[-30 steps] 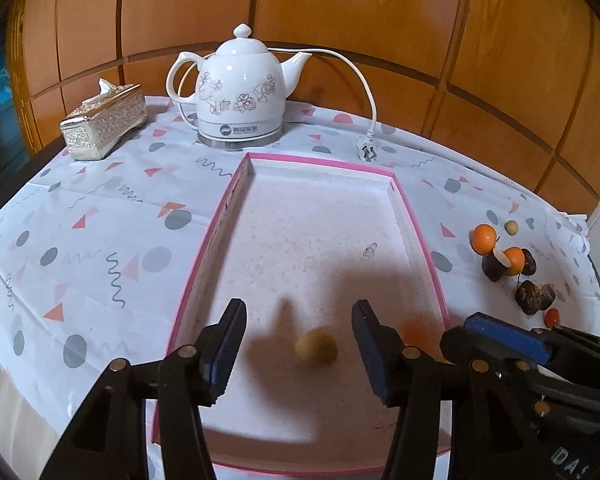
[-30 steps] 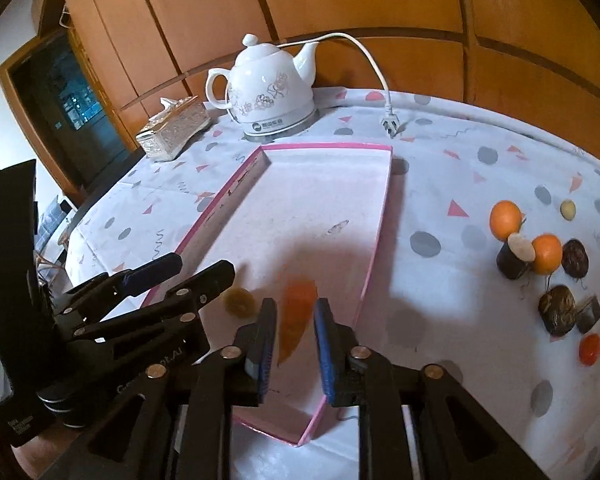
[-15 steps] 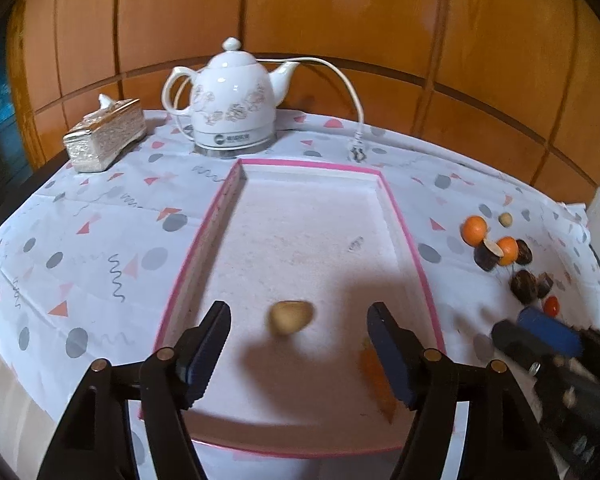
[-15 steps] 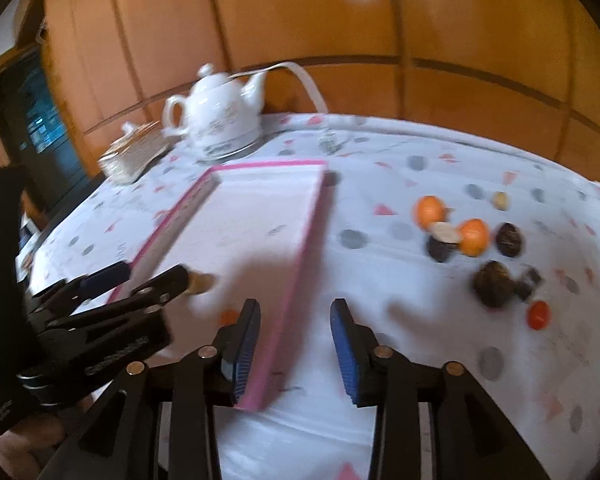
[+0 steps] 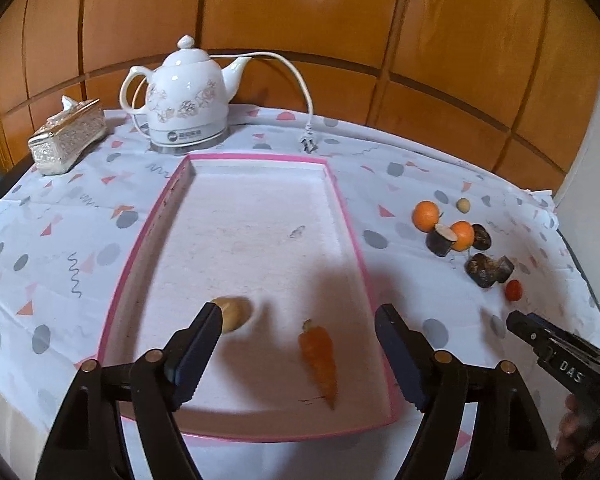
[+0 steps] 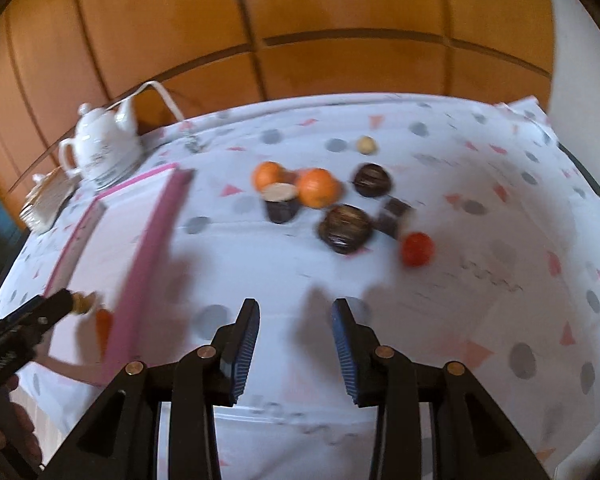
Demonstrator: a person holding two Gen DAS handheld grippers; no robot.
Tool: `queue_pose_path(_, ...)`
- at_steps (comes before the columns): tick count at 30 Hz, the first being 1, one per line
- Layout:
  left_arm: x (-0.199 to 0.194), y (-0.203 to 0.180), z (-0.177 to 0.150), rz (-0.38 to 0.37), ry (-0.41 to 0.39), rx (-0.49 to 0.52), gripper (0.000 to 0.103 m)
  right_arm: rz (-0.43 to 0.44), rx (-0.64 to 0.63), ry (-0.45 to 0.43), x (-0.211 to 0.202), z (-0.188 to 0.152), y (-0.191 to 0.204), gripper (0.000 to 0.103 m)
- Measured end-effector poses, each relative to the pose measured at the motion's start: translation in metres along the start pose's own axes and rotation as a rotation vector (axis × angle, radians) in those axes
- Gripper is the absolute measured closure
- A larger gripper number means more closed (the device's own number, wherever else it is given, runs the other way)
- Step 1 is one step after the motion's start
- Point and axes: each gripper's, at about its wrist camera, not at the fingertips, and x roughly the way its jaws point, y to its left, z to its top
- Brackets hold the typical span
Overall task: Organize fruits
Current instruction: 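Release the carrot into the pink tray with the right tool, then grasp the dark brown round fruit with the left tool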
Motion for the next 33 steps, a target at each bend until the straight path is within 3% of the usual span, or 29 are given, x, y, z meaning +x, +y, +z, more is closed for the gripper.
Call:
queue_pose_path(20, 0.017, -0.091, 0.007, -0.161, 0.031, 0.234, 0.023, -0.084, 0.149, 0.001, -0.004, -0.001, -0.07, 0.063)
queue_pose_path(29, 0.056, -0.129, 0.015, -0.298, 0.111, 0.233, 0.025, -0.103, 0.178, 0.006, -0.007, -0.003, -0.088, 0.063)
queue_pose_path(33, 0.074, -0.15, 0.023, -0.331, 0.141, 0.245, 0.035, -0.102, 0.189, 0.007, -0.009, 0.0, -0.096, 0.063)
